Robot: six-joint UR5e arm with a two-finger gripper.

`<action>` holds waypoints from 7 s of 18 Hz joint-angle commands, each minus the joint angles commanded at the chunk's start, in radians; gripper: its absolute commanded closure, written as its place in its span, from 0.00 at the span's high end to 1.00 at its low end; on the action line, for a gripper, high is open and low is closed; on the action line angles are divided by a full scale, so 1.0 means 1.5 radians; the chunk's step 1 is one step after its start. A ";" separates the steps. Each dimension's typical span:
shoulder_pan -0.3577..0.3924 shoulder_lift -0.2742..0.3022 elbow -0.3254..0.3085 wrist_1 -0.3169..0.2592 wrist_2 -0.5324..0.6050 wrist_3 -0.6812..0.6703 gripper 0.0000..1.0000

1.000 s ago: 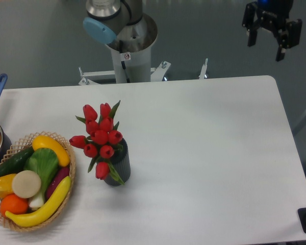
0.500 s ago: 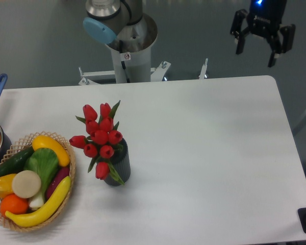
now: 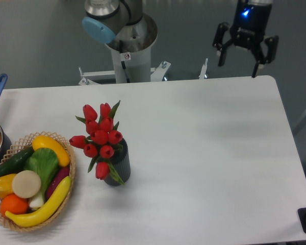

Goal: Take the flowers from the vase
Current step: 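Swing the open gripper toward the red tulip stems above the vase, then lower the gripper around the tulip stems and close it, then lift the gripped tulips up out of the dark vase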

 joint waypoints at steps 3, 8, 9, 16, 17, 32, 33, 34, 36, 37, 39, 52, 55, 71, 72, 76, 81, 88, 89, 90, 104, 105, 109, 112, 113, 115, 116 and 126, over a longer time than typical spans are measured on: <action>-0.028 -0.005 -0.011 0.012 -0.016 -0.010 1.00; -0.102 -0.029 -0.026 0.012 -0.036 -0.050 1.00; -0.119 -0.035 -0.034 0.012 -0.037 -0.061 1.00; -0.155 -0.061 -0.083 0.024 -0.223 -0.071 1.00; -0.160 -0.065 -0.084 0.023 -0.241 -0.072 1.00; -0.239 -0.145 -0.091 0.138 -0.303 -0.084 1.00; -0.240 -0.145 -0.091 0.138 -0.303 -0.084 1.00; -0.242 -0.145 -0.090 0.138 -0.301 -0.084 1.00; -0.244 -0.151 -0.090 0.140 -0.299 -0.082 1.00; -0.251 -0.153 -0.090 0.141 -0.298 -0.081 1.00; -0.257 -0.157 -0.088 0.144 -0.297 -0.079 1.00; -0.307 -0.183 -0.087 0.144 -0.300 -0.085 1.00; -0.310 -0.184 -0.086 0.144 -0.301 -0.085 0.96; -0.310 -0.192 -0.073 0.144 -0.302 -0.085 0.49; -0.309 -0.191 -0.073 0.144 -0.302 -0.085 0.49; -0.305 -0.191 -0.072 0.144 -0.302 -0.085 0.49; -0.301 -0.188 -0.072 0.143 -0.305 -0.098 0.46; -0.286 -0.159 -0.061 0.143 -0.349 -0.155 0.46; -0.285 -0.153 -0.059 0.142 -0.363 -0.164 0.47; -0.281 -0.147 -0.058 0.142 -0.372 -0.177 0.47; -0.269 -0.115 0.050 0.143 -0.410 -0.426 0.46; -0.266 -0.114 0.055 0.143 -0.411 -0.437 0.46; -0.251 -0.112 0.076 0.143 -0.427 -0.464 0.46; -0.234 -0.114 0.100 0.143 -0.445 -0.489 0.46; -0.229 -0.114 0.104 0.143 -0.445 -0.489 0.46; -0.225 -0.118 0.113 0.143 -0.445 -0.489 0.46; -0.214 -0.119 0.123 0.143 -0.444 -0.487 0.46; -0.112 -0.173 0.167 0.159 -0.443 -0.447 0.46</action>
